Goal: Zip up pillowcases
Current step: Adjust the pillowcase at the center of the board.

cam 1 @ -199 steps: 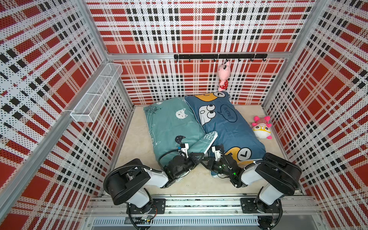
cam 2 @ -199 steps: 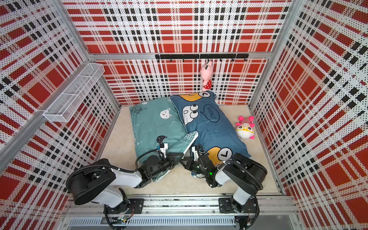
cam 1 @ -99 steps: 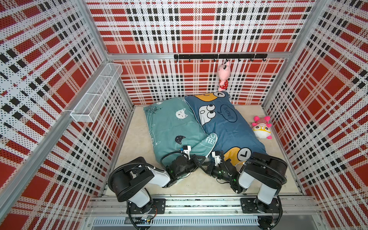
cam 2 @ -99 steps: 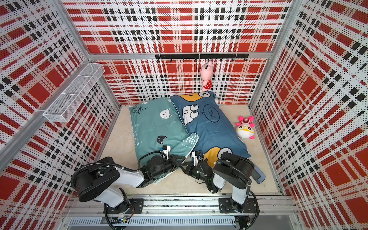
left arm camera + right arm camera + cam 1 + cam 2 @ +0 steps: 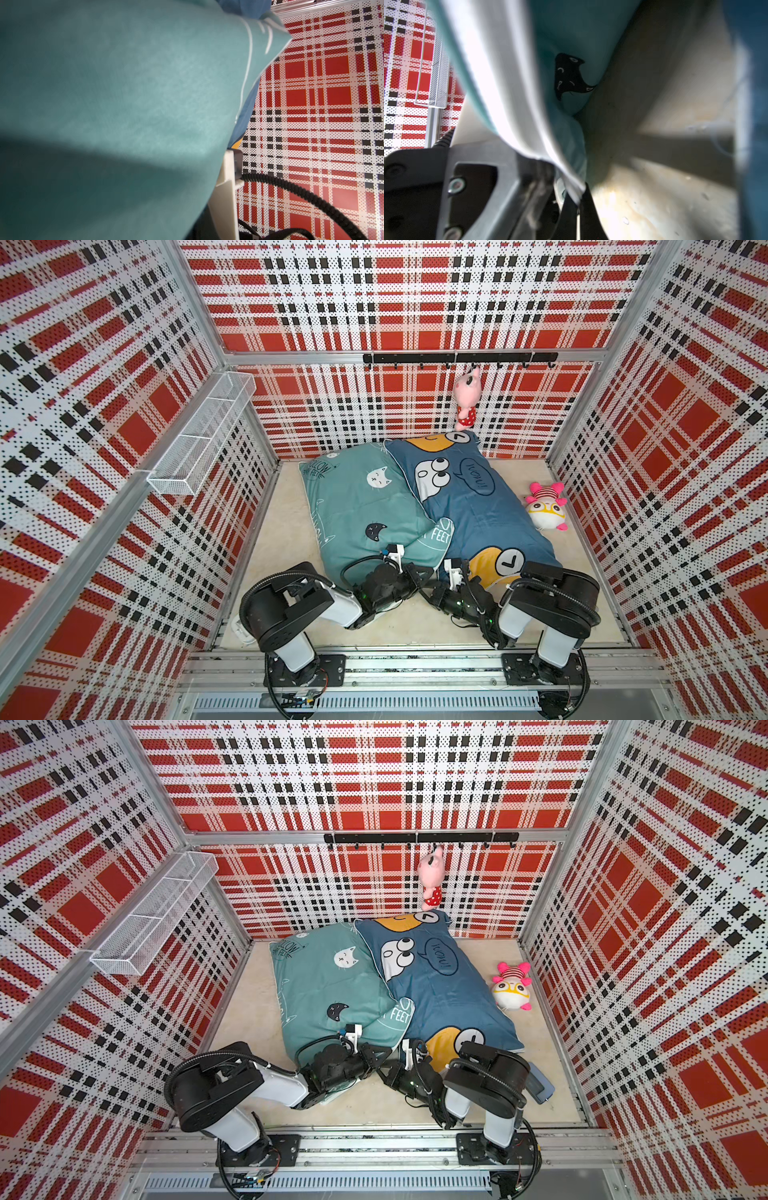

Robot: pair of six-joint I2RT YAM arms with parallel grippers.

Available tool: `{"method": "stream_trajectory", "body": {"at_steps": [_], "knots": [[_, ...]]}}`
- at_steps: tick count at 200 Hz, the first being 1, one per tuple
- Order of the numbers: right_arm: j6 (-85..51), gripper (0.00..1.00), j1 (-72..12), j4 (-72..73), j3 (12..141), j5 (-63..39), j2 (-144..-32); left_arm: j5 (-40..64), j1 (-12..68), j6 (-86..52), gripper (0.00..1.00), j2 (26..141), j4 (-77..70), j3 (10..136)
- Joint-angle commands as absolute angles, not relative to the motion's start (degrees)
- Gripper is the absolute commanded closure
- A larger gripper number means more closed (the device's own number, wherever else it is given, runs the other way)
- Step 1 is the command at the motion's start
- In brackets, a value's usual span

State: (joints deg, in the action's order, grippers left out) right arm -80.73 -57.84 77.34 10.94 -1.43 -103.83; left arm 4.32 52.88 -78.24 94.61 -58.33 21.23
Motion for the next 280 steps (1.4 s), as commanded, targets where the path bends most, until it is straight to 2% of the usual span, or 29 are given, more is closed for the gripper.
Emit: {"method": "stream_trajectory", "body": {"at_steps": [1,47,59,64,85,123,155,179,214,280], "knots": [[-83.5,1.0,-60.83,78.92,9.73,-4.48,-106.9,3.18,53.01,-78.38,1.0,94.48,-67.12,24.29],[-83.13,1.0,-61.51,78.15,8.04,-2.99,-104.7,2.51,52.58,-77.26,1.0,93.16,-64.82,24.04],[-82.6,0.77,-61.45,75.9,6.86,-2.2,-101.86,2.85,52.47,-77.21,1.0,92.74,-64.75,23.34],[-82.34,0.71,-61.29,74.7,6.43,-1.96,-100.4,2.94,52.46,-77.25,1.0,92.56,-64.72,23.01],[-80.34,0.61,-59.58,65.03,5.24,-2.73,-91.62,2.98,52.81,-77.34,1.0,92.2,-64.51,21.05],[-71.4,0.6,-56.05,26.7,10.36,-2.93,-67.86,2.07,53.99,-77.93,1.0,92.28,-64.93,17.84],[-66.1,0.61,-49.01,11.16,12.09,-6.51,-55.75,1.45,55.65,-78.3,1.0,92.85,-64.82,15.72],[-64.94,0.58,-45.64,9.74,13.27,-8.53,-53.91,-0.25,57.02,-78.53,1.0,93.65,-64.69,14.21],[-64.78,0.54,-45.11,15.59,14.35,-9.36,-58.87,-0.22,57.54,-78.63,1.0,97.05,-66.68,15.73],[-64.51,0.56,-45.09,19.83,15.98,-6.67,-64.33,0.46,58.4,-79.89,1.0,100.61,-69.58,17.23]]}}
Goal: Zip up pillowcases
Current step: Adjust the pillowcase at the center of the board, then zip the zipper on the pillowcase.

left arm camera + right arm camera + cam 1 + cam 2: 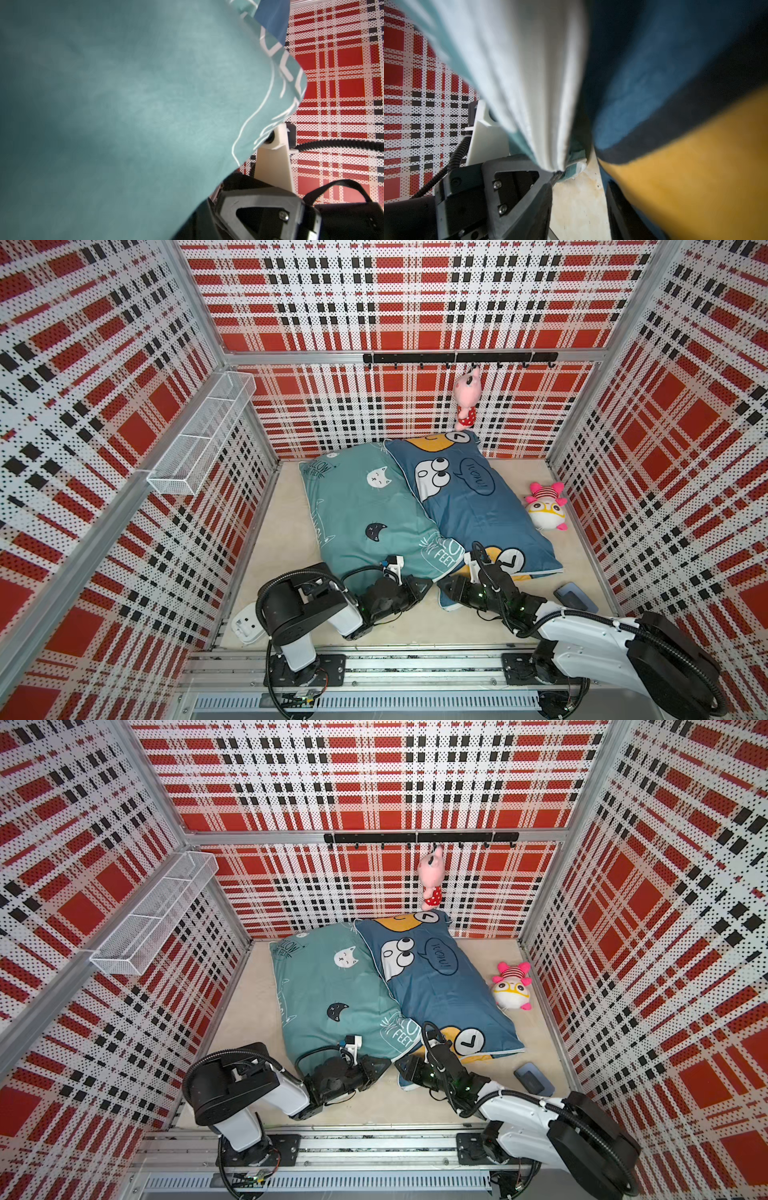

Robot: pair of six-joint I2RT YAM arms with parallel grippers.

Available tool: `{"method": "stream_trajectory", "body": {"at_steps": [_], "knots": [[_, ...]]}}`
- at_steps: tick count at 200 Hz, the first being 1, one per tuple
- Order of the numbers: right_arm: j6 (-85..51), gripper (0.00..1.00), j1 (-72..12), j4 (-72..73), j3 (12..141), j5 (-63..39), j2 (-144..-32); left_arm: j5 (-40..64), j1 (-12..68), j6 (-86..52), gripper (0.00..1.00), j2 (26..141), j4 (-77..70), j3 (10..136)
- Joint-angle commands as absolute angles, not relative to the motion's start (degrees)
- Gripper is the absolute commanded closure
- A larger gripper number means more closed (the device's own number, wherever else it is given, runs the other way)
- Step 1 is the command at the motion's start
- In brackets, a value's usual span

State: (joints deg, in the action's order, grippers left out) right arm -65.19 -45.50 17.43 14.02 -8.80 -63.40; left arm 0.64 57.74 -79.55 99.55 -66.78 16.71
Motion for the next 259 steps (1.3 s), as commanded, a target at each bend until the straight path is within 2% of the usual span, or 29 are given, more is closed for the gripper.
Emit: {"method": "stream_trajectory", "body": {"at_steps": [1,87,98,115,129,168,212,259], "knots": [[-64.51,0.56,-45.09,19.94,16.03,-6.63,-64.42,0.49,58.38,-79.89,1.0,100.62,-69.6,17.23],[-65.75,0.68,-45.09,23.97,17.8,-4.26,-70.89,0.61,59.04,-80.54,1.0,100.37,-70.36,16.7],[-65.74,0.74,-45.09,24.23,18.06,-4.34,-71.37,0.62,59.0,-80.43,1.0,100.36,-70.36,16.7],[-65.52,0.9,-45.1,23.33,18.53,-3.85,-71.16,0.49,58.92,-80.51,1.0,100.35,-70.47,16.44],[-65.03,1.0,-45.1,20.69,19.31,-2.78,-70.33,0.25,58.8,-80.6,1.0,100.22,-70.58,15.93],[-62.48,1.0,-44.87,8.32,23.95,3.0,-68.82,-0.4,57.84,-80.77,1.0,98.38,-70.38,13.27],[-60.51,1.0,-43.1,3.28,27.15,4.93,-69.59,-1.05,57.59,-80.34,1.0,93.81,-66.32,9.62],[-57.56,1.0,-40.23,-0.43,28.78,5.81,-69.69,-3.29,56.61,-79.44,1.0,82.44,-54.82,3.56]]}}
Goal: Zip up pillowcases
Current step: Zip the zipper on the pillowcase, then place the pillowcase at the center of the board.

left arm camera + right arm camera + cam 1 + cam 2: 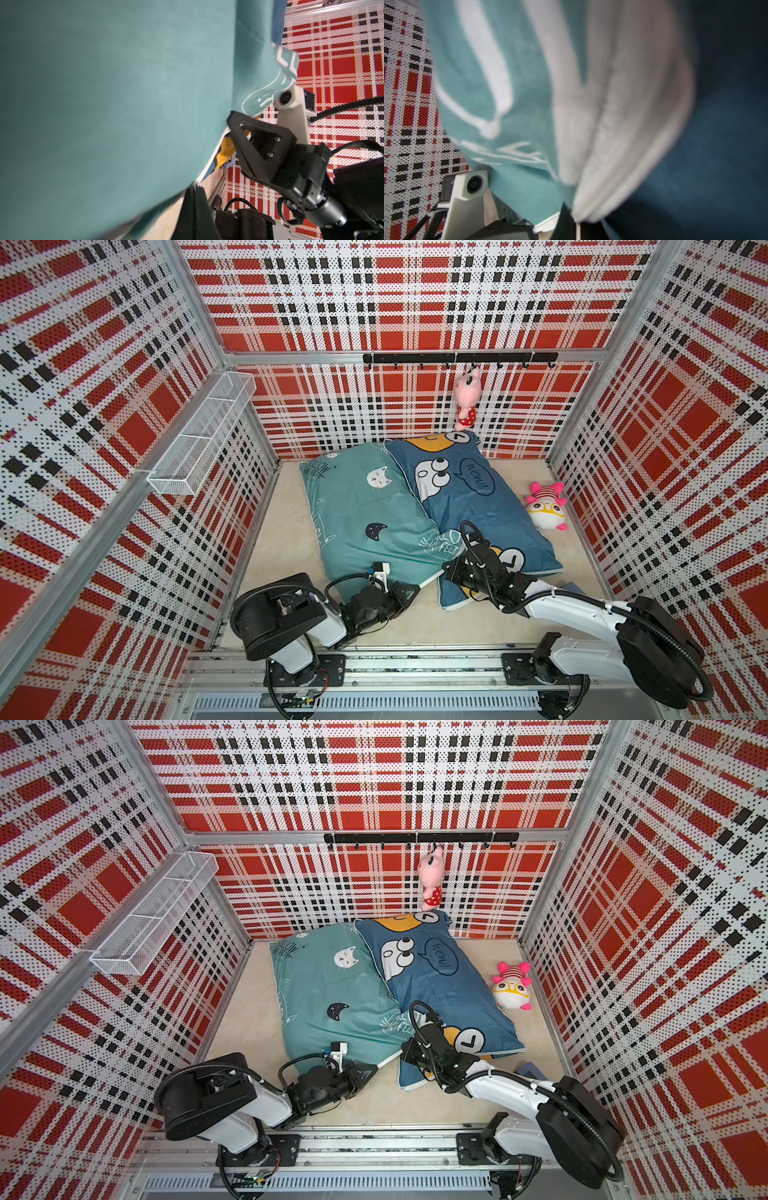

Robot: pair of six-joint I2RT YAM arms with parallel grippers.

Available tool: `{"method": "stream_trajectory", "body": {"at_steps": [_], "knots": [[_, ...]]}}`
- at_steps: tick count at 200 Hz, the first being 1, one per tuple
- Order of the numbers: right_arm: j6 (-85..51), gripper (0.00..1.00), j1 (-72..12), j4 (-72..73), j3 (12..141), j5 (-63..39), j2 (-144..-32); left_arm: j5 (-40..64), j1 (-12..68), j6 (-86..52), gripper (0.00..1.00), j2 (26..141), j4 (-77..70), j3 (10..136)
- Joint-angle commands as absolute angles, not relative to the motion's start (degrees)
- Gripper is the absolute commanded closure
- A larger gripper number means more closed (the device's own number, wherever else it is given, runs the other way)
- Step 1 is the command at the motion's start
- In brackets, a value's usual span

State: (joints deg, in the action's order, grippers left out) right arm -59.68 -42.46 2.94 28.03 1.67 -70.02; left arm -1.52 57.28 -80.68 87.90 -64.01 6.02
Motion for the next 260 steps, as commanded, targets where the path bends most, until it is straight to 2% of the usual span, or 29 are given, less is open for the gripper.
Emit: {"method": "stream_trajectory", "body": {"at_steps": [1,48,81,119,145,207,250,255,260], "knots": [[-57.52,1.0,-40.2,-0.48,28.81,5.85,-69.7,-3.36,56.56,-79.4,1.0,82.13,-54.39,3.45],[-54.41,1.0,-38.23,-3.51,30.99,6.24,-69.43,-4.75,54.98,-77.76,1.0,64.86,-31.64,0.14],[-51.75,1.0,-35.13,-2.85,31.23,4.19,-68.29,-9.96,54.69,-77.38,1.0,43.95,-0.99,0.85],[-49.71,1.0,-33.98,-1.96,33.6,2.81,-70.32,-12.22,52.62,-77.41,1.0,26.43,21.56,3.09],[-48.76,1.0,-32.68,-1.77,35.13,2.35,-71.42,-12.89,52.78,-77.02,1.0,25.23,26.44,4.25],[-45.82,1.0,-29.36,-3.37,38.71,1.96,-71.51,-13.25,52.91,-74.45,1.0,31.11,26.33,6.83],[-43.29,1.0,-29.59,-4.41,39.41,-2.44,-70.82,-15.51,52.09,-72.02,1.0,32.56,25.93,11.22],[-42.41,0.86,-29.82,-5.17,39.59,-2.9,-70.19,-16.12,51.76,-71.41,1.0,33.12,25.94,12.43],[-41.41,0.7,-30.01,-6.42,39.91,-3.33,-69.56,-16.56,51.33,-70.58,0.92,33.81,25.85,13.58]]}}
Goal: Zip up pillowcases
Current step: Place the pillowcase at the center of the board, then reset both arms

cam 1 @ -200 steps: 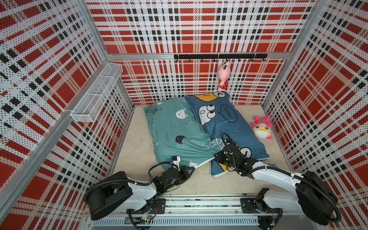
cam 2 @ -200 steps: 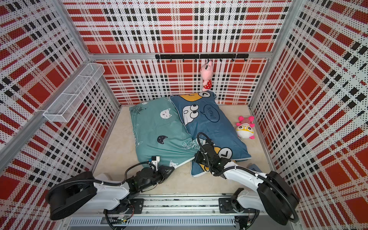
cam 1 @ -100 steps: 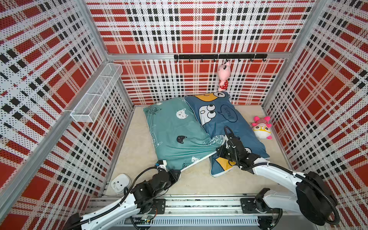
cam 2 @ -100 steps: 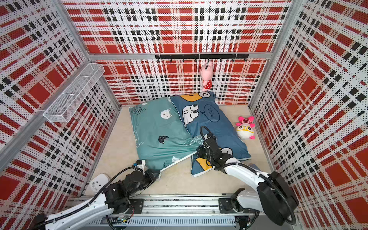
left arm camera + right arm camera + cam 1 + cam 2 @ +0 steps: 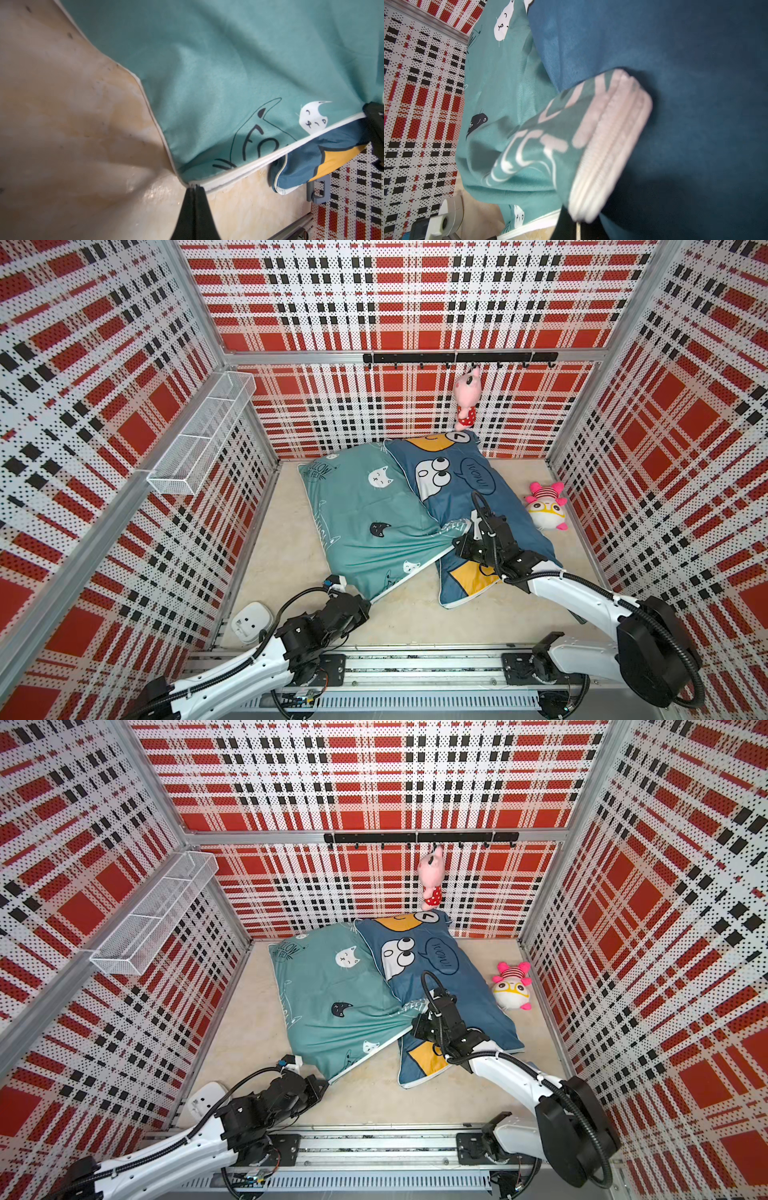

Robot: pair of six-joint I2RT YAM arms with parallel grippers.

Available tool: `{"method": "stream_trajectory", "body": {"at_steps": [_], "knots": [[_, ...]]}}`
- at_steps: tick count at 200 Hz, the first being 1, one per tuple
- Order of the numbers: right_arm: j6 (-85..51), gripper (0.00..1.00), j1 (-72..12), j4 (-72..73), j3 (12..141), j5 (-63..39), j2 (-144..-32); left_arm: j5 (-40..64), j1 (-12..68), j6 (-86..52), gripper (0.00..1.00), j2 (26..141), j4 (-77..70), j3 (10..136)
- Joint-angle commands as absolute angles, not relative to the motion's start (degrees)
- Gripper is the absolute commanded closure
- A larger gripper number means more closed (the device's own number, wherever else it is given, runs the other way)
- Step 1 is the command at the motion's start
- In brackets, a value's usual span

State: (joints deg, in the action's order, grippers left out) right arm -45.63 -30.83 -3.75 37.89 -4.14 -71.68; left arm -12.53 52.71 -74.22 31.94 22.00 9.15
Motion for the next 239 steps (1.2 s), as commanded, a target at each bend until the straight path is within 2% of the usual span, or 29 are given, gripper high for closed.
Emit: {"method": "stream_trajectory", "body": {"at_steps": [1,14,27,44,69,103,125,137,179,239], "knots": [[-41.18,0.67,-30.03,-6.72,40.0,-3.42,-69.41,-16.63,51.24,-70.36,0.9,33.91,25.85,13.91],[-38.19,0.35,-30.15,-11.58,41.53,-3.89,-67.31,-17.14,49.39,-67.1,0.63,36.02,25.12,17.57],[-34.75,0.01,-30.06,-18.46,44.13,-2.07,-65.15,-16.9,46.74,-62.78,0.46,38.01,24.47,21.03],[-28.96,0.0,-28.88,-28.39,49.24,0.17,-63.8,-15.55,41.75,-56.83,0.3,40.94,22.82,25.2],[-23.96,0.0,-23.42,-34.69,54.33,4.28,-62.12,-14.08,33.22,-46.74,0.0,44.93,20.46,30.95],[-20.11,0.0,-6.27,-27.72,55.62,1.29,-62.31,-22.78,21.94,-34.38,0.02,48.82,15.22,36.95],[-19.31,0.0,4.83,-19.13,55.49,-3.68,-69.92,-26.1,11.29,-30.18,0.02,51.16,9.23,35.68],[-18.54,0.0,8.29,-15.28,56.58,-6.96,-75.75,-27.32,6.93,-28.48,0.02,51.59,3.93,32.67],[-13.78,0.0,8.2,-4.44,57.54,-11.02,-90.2,-30.41,0.3,-25.66,0.02,53.25,-11.8,22.8],[-17.81,0.0,-3.33,0.36,47.72,-19.0,-90.94,-30.36,-0.09,-22.74,0.02,57.22,-19.6,19.22]]}}
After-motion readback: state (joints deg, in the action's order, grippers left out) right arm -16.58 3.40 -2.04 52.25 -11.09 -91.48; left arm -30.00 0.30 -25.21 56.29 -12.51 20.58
